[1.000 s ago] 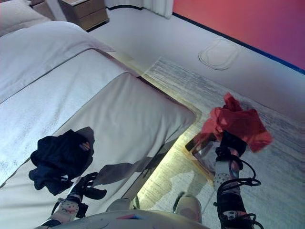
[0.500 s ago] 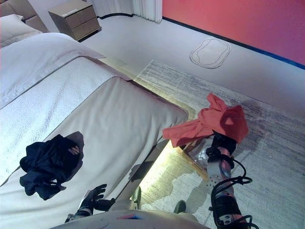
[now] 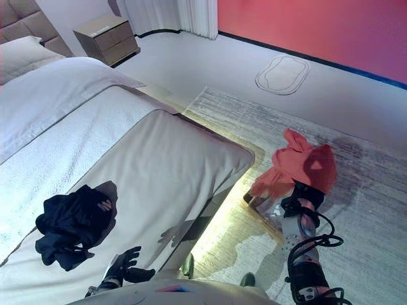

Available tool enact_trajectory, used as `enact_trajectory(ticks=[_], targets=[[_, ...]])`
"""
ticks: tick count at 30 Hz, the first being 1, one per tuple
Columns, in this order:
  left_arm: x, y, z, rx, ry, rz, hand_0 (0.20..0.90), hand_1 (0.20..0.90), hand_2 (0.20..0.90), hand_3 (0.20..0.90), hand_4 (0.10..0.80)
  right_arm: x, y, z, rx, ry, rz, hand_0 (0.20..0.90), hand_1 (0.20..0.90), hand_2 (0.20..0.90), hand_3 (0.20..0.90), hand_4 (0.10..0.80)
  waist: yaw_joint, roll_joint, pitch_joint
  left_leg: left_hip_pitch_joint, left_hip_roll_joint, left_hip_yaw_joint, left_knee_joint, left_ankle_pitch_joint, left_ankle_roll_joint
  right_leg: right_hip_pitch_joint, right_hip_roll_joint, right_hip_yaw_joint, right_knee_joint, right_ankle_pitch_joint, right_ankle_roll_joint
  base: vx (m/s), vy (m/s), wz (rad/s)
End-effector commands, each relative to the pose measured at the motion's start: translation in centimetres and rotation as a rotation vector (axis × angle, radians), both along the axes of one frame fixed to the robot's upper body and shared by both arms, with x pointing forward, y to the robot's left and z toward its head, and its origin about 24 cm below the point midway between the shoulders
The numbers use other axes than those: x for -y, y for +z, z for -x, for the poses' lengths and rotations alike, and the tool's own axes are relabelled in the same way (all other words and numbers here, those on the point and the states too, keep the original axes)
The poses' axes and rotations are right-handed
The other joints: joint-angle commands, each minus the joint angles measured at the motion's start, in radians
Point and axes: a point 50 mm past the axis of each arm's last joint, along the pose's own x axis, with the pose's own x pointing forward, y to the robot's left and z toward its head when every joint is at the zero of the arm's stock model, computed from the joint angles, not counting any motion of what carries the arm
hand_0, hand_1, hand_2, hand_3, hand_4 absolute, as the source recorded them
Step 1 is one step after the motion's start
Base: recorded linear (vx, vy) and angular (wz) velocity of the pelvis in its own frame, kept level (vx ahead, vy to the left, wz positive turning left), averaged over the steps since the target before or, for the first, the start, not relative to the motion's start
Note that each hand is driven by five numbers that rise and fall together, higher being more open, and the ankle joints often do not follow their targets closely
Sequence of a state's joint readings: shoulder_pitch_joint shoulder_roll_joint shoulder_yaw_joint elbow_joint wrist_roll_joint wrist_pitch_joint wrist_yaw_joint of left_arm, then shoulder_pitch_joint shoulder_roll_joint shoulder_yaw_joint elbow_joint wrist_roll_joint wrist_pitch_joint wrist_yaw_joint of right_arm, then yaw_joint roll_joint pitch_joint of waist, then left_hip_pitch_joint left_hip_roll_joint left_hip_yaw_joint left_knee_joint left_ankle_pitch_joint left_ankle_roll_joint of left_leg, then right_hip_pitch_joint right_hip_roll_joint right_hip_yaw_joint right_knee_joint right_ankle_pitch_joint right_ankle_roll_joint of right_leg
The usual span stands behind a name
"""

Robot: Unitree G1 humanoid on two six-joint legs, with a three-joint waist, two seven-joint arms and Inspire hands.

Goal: Pick up the clothes from the bed and place them into the basket

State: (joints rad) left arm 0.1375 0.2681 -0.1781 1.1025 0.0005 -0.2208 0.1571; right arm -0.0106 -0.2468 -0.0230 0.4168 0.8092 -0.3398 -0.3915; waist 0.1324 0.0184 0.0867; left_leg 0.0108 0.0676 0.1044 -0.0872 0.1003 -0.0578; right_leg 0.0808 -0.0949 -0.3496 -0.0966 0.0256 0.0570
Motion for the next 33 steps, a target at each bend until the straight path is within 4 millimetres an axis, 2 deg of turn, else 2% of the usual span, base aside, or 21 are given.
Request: enact_trajectory(ticks=[1,2,4,5,9,12,15,16,17,18,20,22,25,28,33], targets=[[-1.0,1.0,-2.2,0.100,-0.042,-0.007,0.900,0.900,0.900,0.900,0.800,3.1,4.1,-1.4,0.124,-0.082,0.168,0.300,0.300,0.300,0.200,0.100,-0.002,-0.041,-0.004,-0.109,-0.037,-0.045,0.161,-0.053,-0.023,0.024,-0.018,-0.004,0.045,-0.015,0.015,0.000,0.000,0.00],[-0.8,1.2,-2.5,0.128,-0.040,0.020,0.900,0.900,0.900,0.900,0.800,3.4,3.7,-1.1,0.093,-0.099,0.182,0.300,0.300,0.300,0.200,0.100,0.015,-0.044,0.007,-0.128,-0.064,-0.105,0.184,-0.062,-0.019,0.026,-0.019,0.017,0.043,-0.006,0.018,0.028,-0.019,-0.04],[-0.6,1.5,-3.0,0.176,-0.019,0.063,0.900,0.900,0.900,0.900,0.800,3.3,3.5,-1.3,0.082,-0.100,0.188,0.300,0.300,0.300,0.200,0.100,0.041,-0.037,0.022,-0.140,-0.091,-0.174,0.180,-0.059,-0.009,0.024,-0.012,0.052,0.052,-0.011,0.018,0.016,0.014,-0.22],[-0.5,1.7,-3.2,0.199,-0.011,0.087,0.900,0.900,0.900,0.900,0.800,3.3,3.3,-1.5,0.058,-0.100,0.213,0.300,0.300,0.300,0.200,0.100,0.049,-0.031,0.027,-0.120,-0.092,-0.178,0.157,-0.065,0.001,0.018,-0.013,0.060,0.063,-0.019,0.019,0.024,0.073,-0.61],[-0.6,2.2,-4.2,0.224,-0.043,0.114,0.900,0.900,0.900,0.900,0.800,4.0,2.2,-0.9,-0.043,-0.157,0.240,0.300,0.300,0.300,0.200,0.100,0.046,-0.018,0.024,-0.075,-0.092,-0.151,0.115,-0.070,0.021,0.011,-0.031,0.050,0.072,-0.011,0.038,0.050,0.071,-0.41],[-0.5,2.6,-5.5,0.240,-0.063,0.130,0.900,0.900,0.900,0.900,0.800,5.5,1.5,-0.3,-0.109,-0.214,0.277,0.300,0.300,0.300,0.200,0.100,0.052,-0.010,0.019,-0.044,-0.093,-0.134,0.068,-0.073,0.037,-0.007,-0.061,0.029,0.098,-0.007,0.064,0.032,0.047,-0.15],[-0.7,2.7,-5.5,0.234,-0.078,0.112,0.900,0.900,0.900,0.900,0.800,5.8,1.4,-0.4,-0.138,-0.240,0.290,0.300,0.300,0.300,0.200,0.100,0.074,-0.005,0.028,-0.031,-0.087,-0.102,0.054,-0.070,0.042,-0.028,-0.090,-0.040,0.190,-0.005,0.079,-0.005,0.027,-0.08],[-1.2,2.9,-5.4,0.239,-0.060,0.101,0.900,0.900,0.900,0.900,0.800,5.8,1.5,-0.9,-0.145,-0.233,0.298,0.300,0.300,0.300,0.200,0.100,0.093,0.005,0.034,-0.022,-0.076,-0.083,0.044,-0.067,0.043,-0.045,-0.133,-0.093,0.262,0.017,0.087,-0.042,0.018,-0.27],[-1.5,3.0,-5.4,0.246,-0.046,0.091,0.900,0.900,0.900,0.900,0.800,5.9,1.6,-1.1,-0.154,-0.235,0.308,0.300,0.300,0.300,0.200,0.100,0.104,0.012,0.040,-0.016,-0.070,-0.072,0.035,-0.065,0.045,-0.059,-0.161,-0.111,0.305,0.023,0.091,-0.051,0.014,-0.48],[-1.7,3.1,-5.5,0.250,-0.036,0.084,0.900,0.900,0.900,0.900,0.800,6.1,1.7,-1.1,-0.159,-0.241,0.315,0.300,0.300,0.300,0.200,0.100,0.103,0.018,0.042,-0.017,-0.067,-0.074,0.032,-0.065,0.049,-0.071,-0.167,-0.094,0.332,0.014,0.089,-0.084,-0.080,-0.80],[-2.3,3.2,-5.7,0.250,0.008,0.058,0.900,0.900,0.900,0.900,0.800,7.0,1.7,-1.1,-0.178,-0.248,0.326,0.300,0.300,0.300,0.200,0.100,0.104,0.016,0.041,-0.028,-0.055,-0.063,0.024,-0.054,0.039,-0.059,-0.122,-0.088,0.240,-0.031,0.079,-0.083,-0.182,-0.63],[-2.6,3.0,-5.5,0.230,0.020,0.042,0.900,0.900,0.900,0.900,0.800,7.9,1.6,-0.9,-0.186,-0.233,0.327,0.300,0.300,0.300,0.200,0.100,0.107,0.005,0.039,-0.042,-0.051,-0.060,0.035,-0.052,0.031,-0.037,-0.093,-0.083,0.173,-0.029,0.073,-0.001,-0.175,-0.19],[-2.9,2.6,-4.7,0.184,-0.006,0.017,0.900,0.900,0.900,0.900,0.800,8.5,1.8,-1.1,-0.214,-0.204,0.347,0.300,0.300,0.300,0.200,0.100,0.115,-0.009,0.035,-0.061,-0.044,-0.060,0.047,-0.048,0.016,-0.013,-0.070,-0.086,0.115,-0.023,0.063,0.002,-0.151,-0.14],[-2.5,2.1,-3.6,0.159,-0.003,0.029,0.900,0.900,0.900,0.900,0.800,9.9,2.8,-1.5,-0.240,-0.194,0.403,0.300,0.300,0.300,0.200,0.100,0.128,-0.008,0.031,-0.058,-0.033,-0.066,0.044,-0.043,-0.001,0.015,-0.057,-0.098,0.079,-0.019,0.057,0.026,-0.096,-0.05],[-2.1,1.8,-2.5,0.145,-0.021,0.051,0.900,0.900,0.900,0.900,0.800,10.8,4.4,-2.7,-0.237,-0.175,0.443,0.300,0.300,0.300,0.200,0.100,0.143,0.001,0.039,-0.065,-0.026,-0.071,0.056,-0.034,-0.022,0.037,-0.054,-0.111,0.066,-0.019,0.047,0.028,-0.021,0.02]])
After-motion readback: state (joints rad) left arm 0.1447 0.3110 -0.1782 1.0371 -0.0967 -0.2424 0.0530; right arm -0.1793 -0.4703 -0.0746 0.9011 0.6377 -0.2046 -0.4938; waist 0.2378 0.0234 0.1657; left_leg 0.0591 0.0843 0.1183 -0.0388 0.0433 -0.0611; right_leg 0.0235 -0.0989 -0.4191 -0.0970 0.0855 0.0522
